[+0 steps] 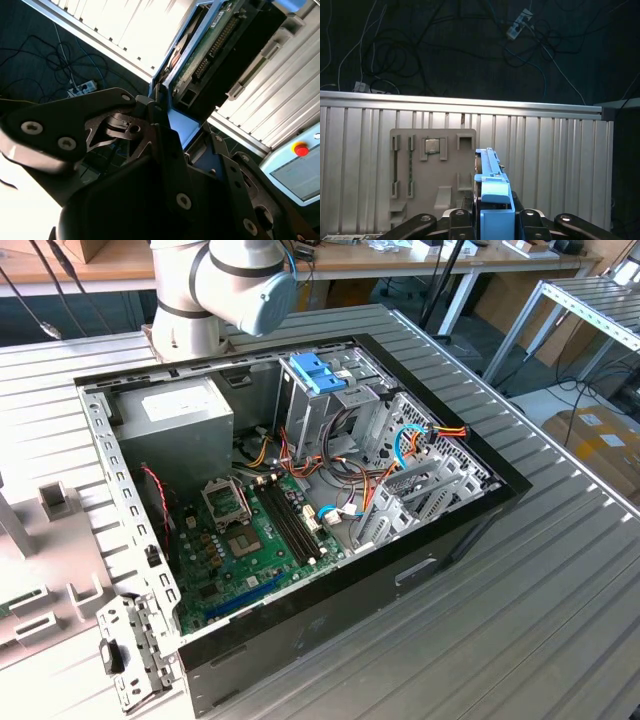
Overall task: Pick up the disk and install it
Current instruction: 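Pick up the disk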
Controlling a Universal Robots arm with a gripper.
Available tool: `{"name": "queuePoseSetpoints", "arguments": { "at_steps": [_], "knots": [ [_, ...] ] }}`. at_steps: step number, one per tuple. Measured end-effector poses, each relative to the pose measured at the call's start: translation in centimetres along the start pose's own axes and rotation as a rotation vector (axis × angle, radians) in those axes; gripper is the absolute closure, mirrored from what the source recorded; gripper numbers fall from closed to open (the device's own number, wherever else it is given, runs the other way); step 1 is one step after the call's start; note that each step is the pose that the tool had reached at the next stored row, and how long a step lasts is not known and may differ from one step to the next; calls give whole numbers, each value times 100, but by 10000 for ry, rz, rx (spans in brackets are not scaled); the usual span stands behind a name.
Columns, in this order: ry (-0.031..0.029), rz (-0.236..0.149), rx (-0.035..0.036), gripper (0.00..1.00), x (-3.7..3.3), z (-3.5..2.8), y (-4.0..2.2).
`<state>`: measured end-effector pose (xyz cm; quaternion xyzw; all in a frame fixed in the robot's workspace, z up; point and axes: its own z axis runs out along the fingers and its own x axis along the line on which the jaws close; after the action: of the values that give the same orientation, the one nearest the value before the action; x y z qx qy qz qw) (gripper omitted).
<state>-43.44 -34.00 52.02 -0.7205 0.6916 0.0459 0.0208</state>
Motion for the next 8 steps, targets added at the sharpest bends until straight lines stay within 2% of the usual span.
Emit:
{"name": "queuePoseSetpoints", "arguments": {
  "at_steps": [8],
  "knots": [
    [0,0,0,63,32,-2,-30]
  ]
}}
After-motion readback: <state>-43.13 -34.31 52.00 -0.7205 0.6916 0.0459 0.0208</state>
